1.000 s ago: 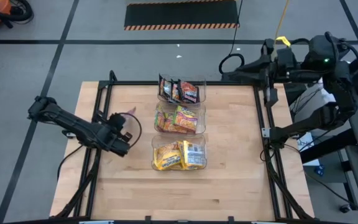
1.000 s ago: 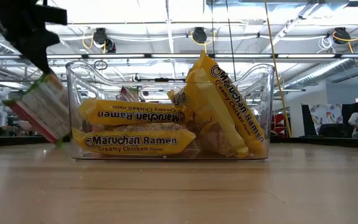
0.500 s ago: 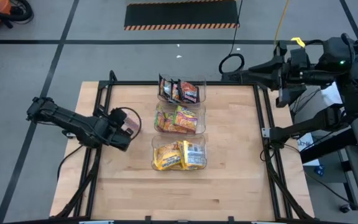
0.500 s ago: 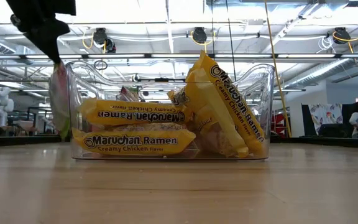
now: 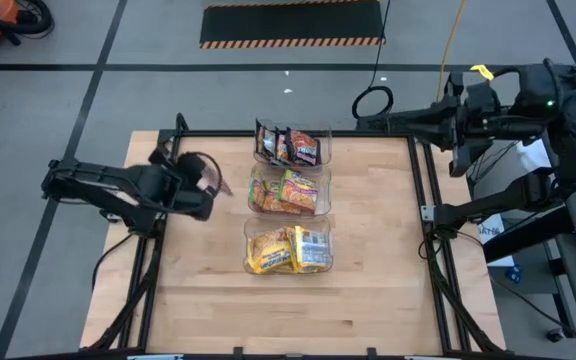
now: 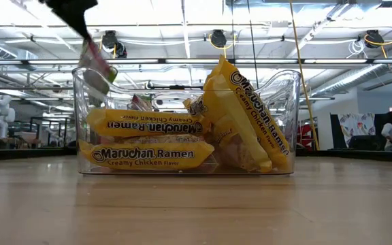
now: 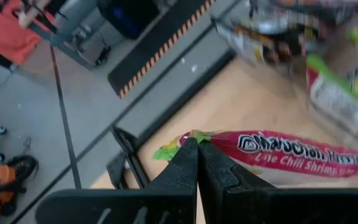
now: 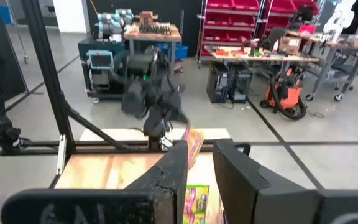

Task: Sort Maruchan noodles
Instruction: Put the green noodle pack into the center transparent bin

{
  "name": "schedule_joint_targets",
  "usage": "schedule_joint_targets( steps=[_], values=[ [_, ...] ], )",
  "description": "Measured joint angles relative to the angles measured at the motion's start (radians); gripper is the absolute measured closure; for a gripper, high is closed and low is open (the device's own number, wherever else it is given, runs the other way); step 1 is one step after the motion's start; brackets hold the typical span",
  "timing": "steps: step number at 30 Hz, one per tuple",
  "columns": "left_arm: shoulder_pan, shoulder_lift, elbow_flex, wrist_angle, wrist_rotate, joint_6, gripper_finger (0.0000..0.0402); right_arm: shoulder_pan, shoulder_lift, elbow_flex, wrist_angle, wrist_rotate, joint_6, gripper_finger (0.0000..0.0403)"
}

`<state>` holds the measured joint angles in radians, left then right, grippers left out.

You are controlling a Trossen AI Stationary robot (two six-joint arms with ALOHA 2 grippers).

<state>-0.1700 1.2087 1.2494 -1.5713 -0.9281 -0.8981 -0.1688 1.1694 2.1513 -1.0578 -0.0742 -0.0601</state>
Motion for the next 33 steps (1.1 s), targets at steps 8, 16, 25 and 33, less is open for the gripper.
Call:
schedule_joint_targets(
  steps=[8, 16, 25, 33],
  values=[
    [0.066, 0.006, 0.240, 0.011, -0.123, 0.227, 0.0402, 0.000, 0.000, 0.000, -0.080, 0.000, 0.000, 0.0332],
    [0.121, 0.051, 0.381, 0.185, -0.125, 0.559, 0.0402, 0.000, 0.000, 0.000, -0.078, 0.000, -0.003, 0.0332],
    [0.151, 0.127, 0.417, 0.455, -0.120, 0.839, 0.0402, 0.000, -0.010, 0.000, -0.077, 0.000, -0.003, 0.0332],
    [0.151, 0.194, 0.417, 0.703, -0.098, 1.003, 0.0402, 0.000, -0.019, 0.000, -0.076, 0.000, -0.003, 0.0332]
  ],
)
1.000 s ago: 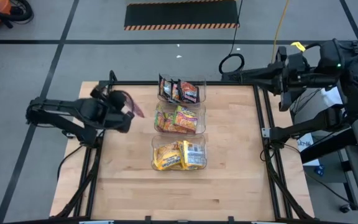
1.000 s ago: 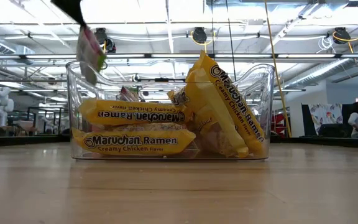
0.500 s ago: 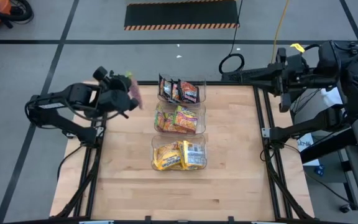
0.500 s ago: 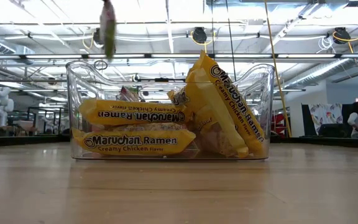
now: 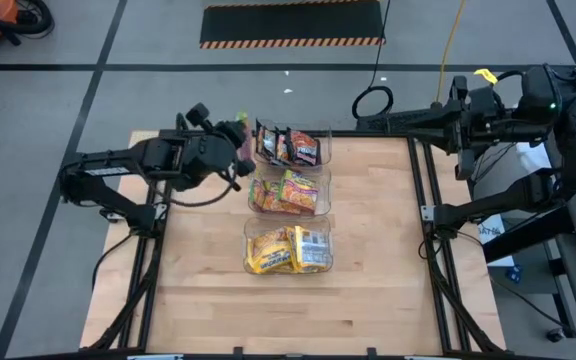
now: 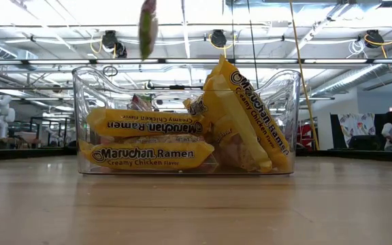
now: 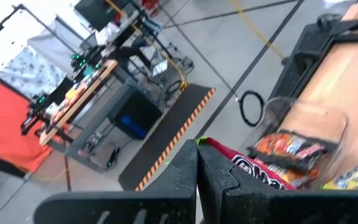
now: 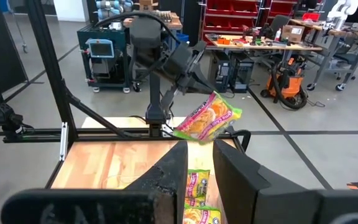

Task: Sort Maruchan noodles
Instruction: Put the green noodle pack into the center transparent bin

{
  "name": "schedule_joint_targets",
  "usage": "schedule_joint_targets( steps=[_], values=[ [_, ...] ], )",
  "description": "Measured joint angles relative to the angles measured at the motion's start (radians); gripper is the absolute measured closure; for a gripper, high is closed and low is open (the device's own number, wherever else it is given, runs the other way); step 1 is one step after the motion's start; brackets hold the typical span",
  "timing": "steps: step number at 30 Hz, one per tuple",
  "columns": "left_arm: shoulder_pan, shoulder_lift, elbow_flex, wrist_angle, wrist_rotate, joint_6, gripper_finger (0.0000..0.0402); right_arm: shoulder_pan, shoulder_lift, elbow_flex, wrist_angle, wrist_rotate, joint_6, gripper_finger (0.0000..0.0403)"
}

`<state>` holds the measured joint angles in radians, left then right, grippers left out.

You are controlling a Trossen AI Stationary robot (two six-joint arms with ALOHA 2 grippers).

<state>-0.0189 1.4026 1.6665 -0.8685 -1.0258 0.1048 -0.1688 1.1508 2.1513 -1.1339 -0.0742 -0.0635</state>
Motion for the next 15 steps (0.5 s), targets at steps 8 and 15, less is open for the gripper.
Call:
schedule_joint_targets(
  steps=[8, 15],
  values=[
    [0.000, 0.065, 0.000, 0.173, 0.058, 0.054, 0.0402, 0.000, -0.009, 0.000, 0.000, 0.000, 0.000, 0.0332],
    [0.000, 0.150, 0.000, 0.252, 0.096, 0.044, 0.0402, 0.000, -0.024, 0.000, 0.000, 0.000, -0.001, 0.0332]
  ],
)
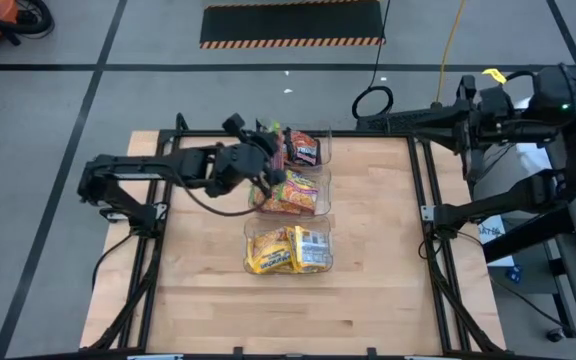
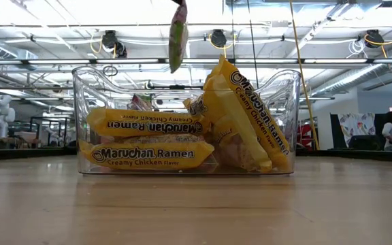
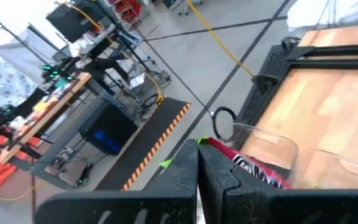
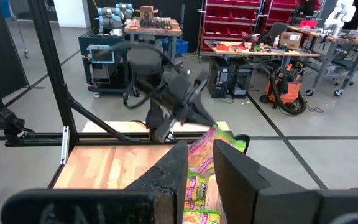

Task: Sort Maruchan noodles
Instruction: Put the green noodle pack into the center transparent bin

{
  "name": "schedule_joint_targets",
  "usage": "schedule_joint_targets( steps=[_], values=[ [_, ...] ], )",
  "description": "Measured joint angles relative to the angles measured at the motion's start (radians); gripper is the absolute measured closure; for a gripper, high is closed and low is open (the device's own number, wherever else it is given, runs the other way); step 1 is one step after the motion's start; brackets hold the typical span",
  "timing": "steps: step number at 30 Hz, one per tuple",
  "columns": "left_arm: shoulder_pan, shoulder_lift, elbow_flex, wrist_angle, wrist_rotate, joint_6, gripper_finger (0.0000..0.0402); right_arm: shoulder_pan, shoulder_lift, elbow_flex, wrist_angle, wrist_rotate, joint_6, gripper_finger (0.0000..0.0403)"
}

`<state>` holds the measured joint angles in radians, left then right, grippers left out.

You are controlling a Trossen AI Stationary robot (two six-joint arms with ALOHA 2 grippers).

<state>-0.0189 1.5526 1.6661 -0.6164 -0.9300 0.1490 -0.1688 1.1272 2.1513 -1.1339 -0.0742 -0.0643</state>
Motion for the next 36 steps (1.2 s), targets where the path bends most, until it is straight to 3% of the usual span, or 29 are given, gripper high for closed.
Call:
schedule_joint_targets(
  steps=[9, 14, 25, 36],
  values=[
    [0.000, 0.113, 0.000, 0.098, 0.045, -0.002, 0.0402, 0.000, -0.017, 0.000, 0.000, 0.000, 0.000, 0.0332],
    [0.000, 0.155, 0.000, 0.098, 0.085, -0.100, 0.0402, 0.000, -0.026, 0.000, 0.000, 0.000, 0.000, 0.0332],
    [0.000, 0.281, 0.000, 0.126, 0.166, -0.151, 0.0402, 0.000, -0.033, 0.000, 0.000, 0.000, -0.003, 0.0332],
    [0.000, 0.292, 0.000, 0.156, 0.215, -0.179, 0.0402, 0.000, -0.033, 0.000, 0.000, 0.000, -0.002, 0.0332]
  ],
)
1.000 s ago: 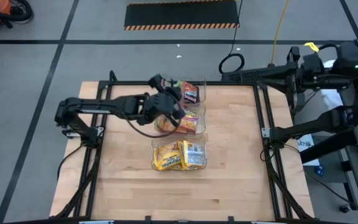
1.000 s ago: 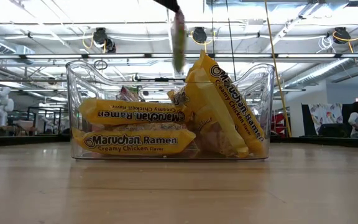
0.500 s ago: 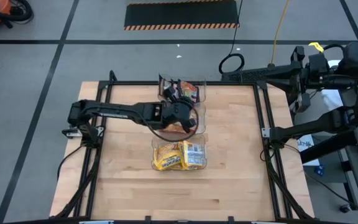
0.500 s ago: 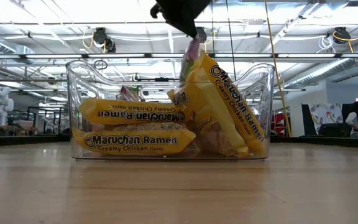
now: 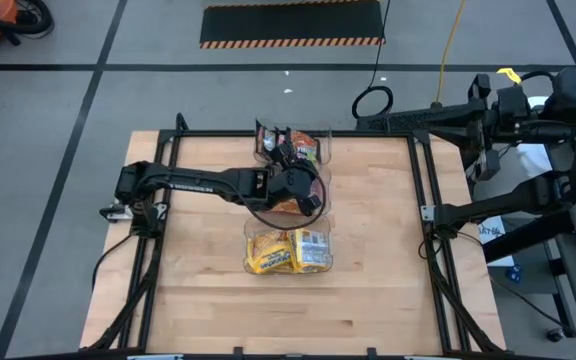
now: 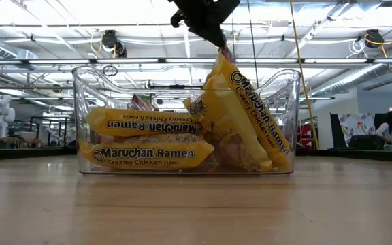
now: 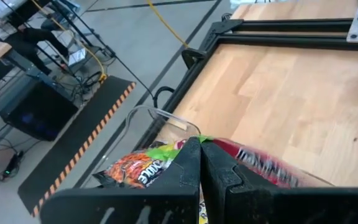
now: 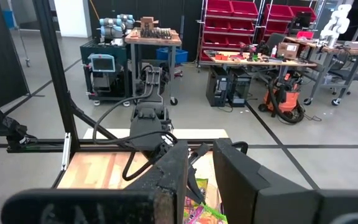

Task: Sort Maruchan noodles
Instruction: Put the green noodle pack into the center transparent bin

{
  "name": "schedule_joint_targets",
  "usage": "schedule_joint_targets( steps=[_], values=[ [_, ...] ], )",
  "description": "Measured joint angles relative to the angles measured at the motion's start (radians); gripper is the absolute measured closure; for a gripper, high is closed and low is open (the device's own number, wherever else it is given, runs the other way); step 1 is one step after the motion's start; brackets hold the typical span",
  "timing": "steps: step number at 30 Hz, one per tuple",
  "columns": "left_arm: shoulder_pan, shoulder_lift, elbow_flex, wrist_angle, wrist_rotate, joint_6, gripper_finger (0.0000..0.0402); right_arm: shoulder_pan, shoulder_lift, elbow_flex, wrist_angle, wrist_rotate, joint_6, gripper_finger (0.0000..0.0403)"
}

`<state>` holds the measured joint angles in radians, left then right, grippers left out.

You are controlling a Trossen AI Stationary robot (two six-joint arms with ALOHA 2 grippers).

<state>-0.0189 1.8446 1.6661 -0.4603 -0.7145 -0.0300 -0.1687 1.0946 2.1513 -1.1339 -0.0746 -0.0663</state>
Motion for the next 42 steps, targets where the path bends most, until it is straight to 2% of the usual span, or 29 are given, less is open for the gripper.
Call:
schedule_joint_targets(
  steps=[25, 32, 42],
  values=[
    [0.019, 0.130, -0.002, 0.011, 0.068, -0.032, 0.0402, 0.000, -0.012, 0.000, 0.000, -0.001, -0.001, 0.0332],
    [0.021, 0.159, -0.004, -0.094, 0.067, -0.028, 0.0402, 0.000, -0.022, 0.000, 0.000, -0.003, -0.005, 0.0332],
    [0.063, 0.160, -0.002, -0.117, 0.087, -0.034, 0.0401, 0.000, -0.027, 0.000, 0.000, -0.003, -0.012, 0.0332]
  ],
)
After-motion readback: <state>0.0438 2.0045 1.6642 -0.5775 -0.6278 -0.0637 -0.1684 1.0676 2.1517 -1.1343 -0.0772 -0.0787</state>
